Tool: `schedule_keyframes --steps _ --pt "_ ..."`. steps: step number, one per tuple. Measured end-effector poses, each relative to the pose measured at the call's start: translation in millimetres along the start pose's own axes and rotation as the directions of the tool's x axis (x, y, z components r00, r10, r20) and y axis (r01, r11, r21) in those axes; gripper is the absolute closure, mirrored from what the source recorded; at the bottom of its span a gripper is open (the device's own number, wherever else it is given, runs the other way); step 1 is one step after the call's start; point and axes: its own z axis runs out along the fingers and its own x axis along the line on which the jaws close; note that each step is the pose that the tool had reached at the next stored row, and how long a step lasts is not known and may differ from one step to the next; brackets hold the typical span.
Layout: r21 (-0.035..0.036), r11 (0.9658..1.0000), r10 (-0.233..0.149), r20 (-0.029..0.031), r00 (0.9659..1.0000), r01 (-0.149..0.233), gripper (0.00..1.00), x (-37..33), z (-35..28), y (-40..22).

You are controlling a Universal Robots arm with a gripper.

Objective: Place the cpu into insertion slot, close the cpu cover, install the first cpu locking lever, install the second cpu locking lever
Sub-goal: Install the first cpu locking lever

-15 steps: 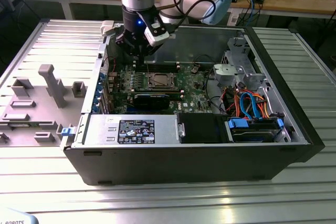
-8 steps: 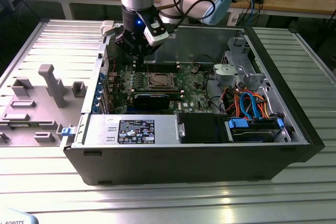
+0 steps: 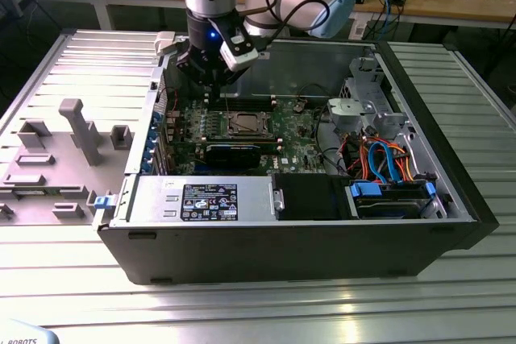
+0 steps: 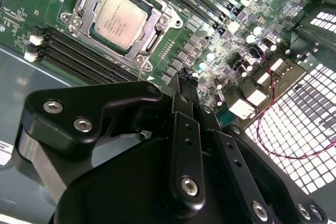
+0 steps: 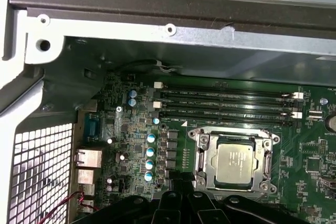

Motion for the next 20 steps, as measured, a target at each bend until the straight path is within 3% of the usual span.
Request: schedule_keyframes --steps 7,20 --pt "-0.0022 1.0000 0.000 0.0003 1.0000 0.000 0.89 -0.7 4.2 10.7" --pt "-0.0023 1.0000 0.000 0.0002 1.0000 0.000 0.89 -0.7 4.8 10.8"
